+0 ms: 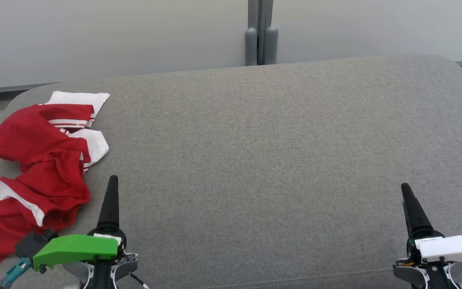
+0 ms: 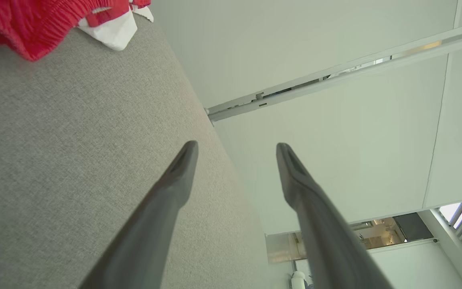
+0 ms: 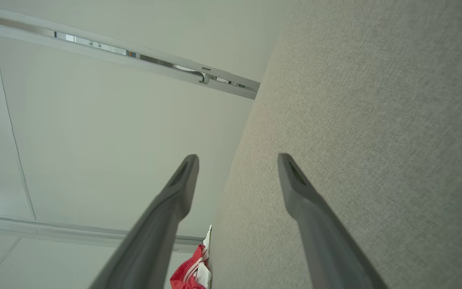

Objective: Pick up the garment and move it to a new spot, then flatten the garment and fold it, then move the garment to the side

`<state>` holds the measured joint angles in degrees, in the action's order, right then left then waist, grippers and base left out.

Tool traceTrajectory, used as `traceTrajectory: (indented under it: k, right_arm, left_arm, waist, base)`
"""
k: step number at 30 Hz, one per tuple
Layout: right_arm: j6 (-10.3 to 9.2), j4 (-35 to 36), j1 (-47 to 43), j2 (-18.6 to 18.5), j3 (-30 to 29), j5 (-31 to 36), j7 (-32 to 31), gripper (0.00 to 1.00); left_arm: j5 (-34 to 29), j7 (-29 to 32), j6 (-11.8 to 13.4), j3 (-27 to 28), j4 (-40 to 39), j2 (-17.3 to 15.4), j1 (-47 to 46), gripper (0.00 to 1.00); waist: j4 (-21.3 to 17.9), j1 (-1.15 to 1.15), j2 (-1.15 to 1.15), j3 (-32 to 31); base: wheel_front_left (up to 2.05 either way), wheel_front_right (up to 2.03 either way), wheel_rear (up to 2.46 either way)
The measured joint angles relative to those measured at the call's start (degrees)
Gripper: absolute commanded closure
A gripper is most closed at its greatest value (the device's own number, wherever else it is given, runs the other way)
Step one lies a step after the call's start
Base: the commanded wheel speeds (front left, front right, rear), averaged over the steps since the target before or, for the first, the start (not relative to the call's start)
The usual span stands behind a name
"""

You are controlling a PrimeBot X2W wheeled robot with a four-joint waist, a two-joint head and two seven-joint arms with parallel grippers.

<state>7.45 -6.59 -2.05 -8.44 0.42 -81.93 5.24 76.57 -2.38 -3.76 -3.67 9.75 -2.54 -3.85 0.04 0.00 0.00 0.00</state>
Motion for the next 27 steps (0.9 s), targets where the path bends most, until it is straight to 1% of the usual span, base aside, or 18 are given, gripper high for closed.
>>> traceTrajectory:
  k: [6, 12, 16, 22, 27]
  right_arm:
    - [0.0, 1.3, 0.04, 0.46, -0.07, 9.31, 0.92, 0.0]
    - [0.0, 2.74, 0.05, 0.78, 0.37, 18.9, 1.63, 0.0]
    - [0.0, 3.31, 0.06, 1.13, 0.71, 24.25, 2.21, 0.0]
    - [0.0, 3.49, 0.13, 1.69, 1.4, 31.08, 2.9, 0.0]
    - [0.0, 3.41, 0.36, 2.02, 2.04, 36.59, 3.45, 0.0]
  left_arm:
    - [-6.73, -1.11, 0.98, -0.2, -0.66, 0.0, 0.01, 0.0]
    - [-17.3, -2.14, 1.85, -0.48, -1.47, -0.07, 0.02, 0.0]
    - [-23.29, -2.82, 2.8, -0.8, -1.9, -0.12, 0.13, 0.0]
    - [-30.52, -3.78, 3.77, -1.69, -1.88, -0.57, 1.06, 0.0]
    - [-34.76, -4.53, 4.33, -2.08, -1.18, -0.81, 1.27, 0.0]
  waist:
    - [0.0, 0.0, 0.0, 0.0]
    - [-0.05, 0.0, 0.0, -0.01]
    - [-0.11, 0.0, 0.0, 0.0]
    - [-0.14, 0.0, 0.0, 0.01]
    - [-0.16, 0.0, 0.0, -0.01]
  base:
    - [0.0, 0.0, 0.0]
    - [0.0, 0.0, 0.0]
    - [0.0, 0.0, 0.0]
    - [0.0, 0.0, 0.0]
    - [0.0, 0.0, 0.0]
